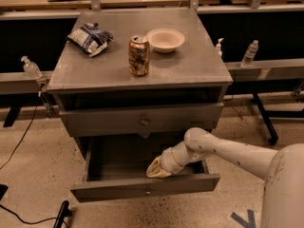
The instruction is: Open middle drawer
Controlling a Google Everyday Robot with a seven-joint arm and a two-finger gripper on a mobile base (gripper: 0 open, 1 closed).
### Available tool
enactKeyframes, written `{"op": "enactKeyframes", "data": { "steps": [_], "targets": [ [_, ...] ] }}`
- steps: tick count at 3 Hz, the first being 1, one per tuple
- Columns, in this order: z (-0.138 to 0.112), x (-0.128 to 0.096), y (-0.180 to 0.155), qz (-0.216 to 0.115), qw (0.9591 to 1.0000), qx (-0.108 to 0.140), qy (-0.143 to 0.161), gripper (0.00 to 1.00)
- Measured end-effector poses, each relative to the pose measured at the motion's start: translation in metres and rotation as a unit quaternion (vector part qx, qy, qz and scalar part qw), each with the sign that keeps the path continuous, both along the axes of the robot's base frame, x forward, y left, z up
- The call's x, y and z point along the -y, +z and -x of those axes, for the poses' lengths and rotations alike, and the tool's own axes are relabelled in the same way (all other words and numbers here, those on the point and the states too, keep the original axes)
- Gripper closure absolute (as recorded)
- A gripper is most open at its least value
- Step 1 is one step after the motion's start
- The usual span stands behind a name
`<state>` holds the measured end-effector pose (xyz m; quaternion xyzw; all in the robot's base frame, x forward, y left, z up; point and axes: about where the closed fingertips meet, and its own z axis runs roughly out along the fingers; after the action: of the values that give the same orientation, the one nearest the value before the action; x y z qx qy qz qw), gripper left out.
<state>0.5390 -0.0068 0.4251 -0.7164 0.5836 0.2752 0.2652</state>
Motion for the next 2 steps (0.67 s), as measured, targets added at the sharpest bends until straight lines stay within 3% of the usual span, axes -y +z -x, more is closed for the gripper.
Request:
{"op": "enactKeyframes", "data": {
  "steps": [1, 2],
  "targets": [
    [-0.003, 0.014, 0.027, -0.028, 0.9993, 0.025, -0.003, 1.00],
    [-0.018, 0.029, 0.053, -0.027, 0.9981, 0.052, -0.018, 1.00]
  ]
}}
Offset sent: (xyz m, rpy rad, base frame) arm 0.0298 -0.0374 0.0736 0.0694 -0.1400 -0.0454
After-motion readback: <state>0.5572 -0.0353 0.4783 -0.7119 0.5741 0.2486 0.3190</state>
